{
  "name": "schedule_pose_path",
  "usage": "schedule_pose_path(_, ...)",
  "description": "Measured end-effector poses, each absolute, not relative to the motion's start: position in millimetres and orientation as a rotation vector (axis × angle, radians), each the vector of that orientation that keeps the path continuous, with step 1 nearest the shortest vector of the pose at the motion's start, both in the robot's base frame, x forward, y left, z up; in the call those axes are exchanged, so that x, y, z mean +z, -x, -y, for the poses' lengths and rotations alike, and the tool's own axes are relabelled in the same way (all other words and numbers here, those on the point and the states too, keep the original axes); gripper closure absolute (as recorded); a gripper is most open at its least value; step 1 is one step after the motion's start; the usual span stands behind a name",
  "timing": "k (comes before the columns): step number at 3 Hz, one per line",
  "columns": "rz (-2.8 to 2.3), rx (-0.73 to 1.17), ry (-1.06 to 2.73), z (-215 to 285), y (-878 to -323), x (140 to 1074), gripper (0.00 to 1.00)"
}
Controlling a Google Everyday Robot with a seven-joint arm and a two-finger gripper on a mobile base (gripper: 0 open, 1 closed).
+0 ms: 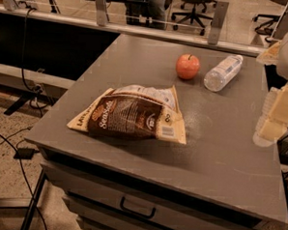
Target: Move apple near brown chip bag
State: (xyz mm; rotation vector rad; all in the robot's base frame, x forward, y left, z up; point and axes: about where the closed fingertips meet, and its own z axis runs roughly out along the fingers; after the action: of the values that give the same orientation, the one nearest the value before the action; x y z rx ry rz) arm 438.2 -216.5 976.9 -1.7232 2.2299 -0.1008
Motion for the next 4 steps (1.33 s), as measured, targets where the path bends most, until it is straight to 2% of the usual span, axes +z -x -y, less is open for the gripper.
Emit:
schedule_pose_path(2, -2.255, -0.159, 1.691, 225, -454, 980, 0.00)
schedule_pose_path(4, -2.170, -0.181, 1.576, 252, -559, 1000, 0.00)
